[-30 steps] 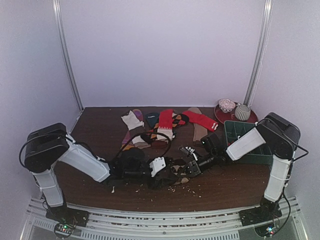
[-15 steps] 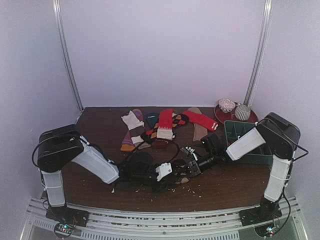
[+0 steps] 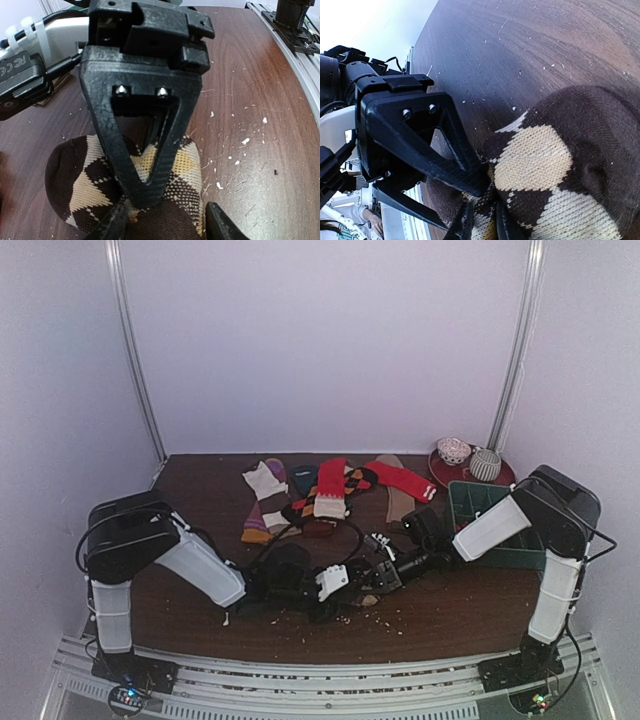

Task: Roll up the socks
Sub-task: Roll a pair of socks at the center of the board.

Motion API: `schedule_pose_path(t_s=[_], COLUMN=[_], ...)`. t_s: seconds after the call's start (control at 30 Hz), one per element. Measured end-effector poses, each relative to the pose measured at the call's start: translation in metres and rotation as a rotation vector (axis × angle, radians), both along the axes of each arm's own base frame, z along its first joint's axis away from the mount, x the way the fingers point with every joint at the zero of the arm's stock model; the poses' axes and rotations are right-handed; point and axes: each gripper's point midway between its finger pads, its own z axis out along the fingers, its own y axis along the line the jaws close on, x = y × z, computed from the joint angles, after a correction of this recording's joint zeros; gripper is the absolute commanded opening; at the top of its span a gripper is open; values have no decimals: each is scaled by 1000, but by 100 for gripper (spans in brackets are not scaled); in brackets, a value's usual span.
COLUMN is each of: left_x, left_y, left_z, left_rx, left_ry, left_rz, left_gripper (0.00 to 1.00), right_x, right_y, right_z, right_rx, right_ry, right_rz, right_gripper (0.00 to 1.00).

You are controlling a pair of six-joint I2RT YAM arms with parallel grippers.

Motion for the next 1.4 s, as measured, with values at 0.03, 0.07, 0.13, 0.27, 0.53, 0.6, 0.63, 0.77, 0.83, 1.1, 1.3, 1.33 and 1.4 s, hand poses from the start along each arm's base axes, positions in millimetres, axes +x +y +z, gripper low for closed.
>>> schedule_pose_path(t_s=[0.03,0.07,0.13,0.27,0.53,0.6,0.63,0.77,0.83,1.1,1.3,1.33,1.4], left_x=[0,0,0,2,2,2,2,1,2,8,16,16,16], left_y=[0,0,0,1,1,0,0,-5,-12,-23,-14,-13,-12], left_z=[-1,-1,-1,-2,-3,-3,-3,-3,-4,-9,-14,-14,-15], left_rx=[1,1,2,4,6,6,6,19,30,60,82,88,97], left_ry=[0,-1,-1,-4,-3,-1,0,28,66,303,455,472,491], left_rz=[1,2,3,10,13,11,10,1,-3,-22,-20,-20,-23], left_gripper=[55,55,55,48,2,0,0,0,0,0,0,0,0], right_x=[0,0,0,0,1,1,1,1,2,-13,-25,-24,-20], right_y=[0,0,0,0,0,-1,-1,-4,-9,-31,-31,-30,-31], right_z=[0,0,0,0,1,1,2,9,16,74,80,75,67], right_rx=[0,0,0,0,0,-1,-2,-9,-24,53,83,66,38], right_ry=[0,0,1,1,0,-3,-5,-45,-80,-390,-602,-626,-655], right_rz=[0,0,0,-1,-3,-3,-3,-10,-30,-111,-94,-96,-105], right_gripper=[16,16,16,16,19,24,27,36,44,62,63,64,64])
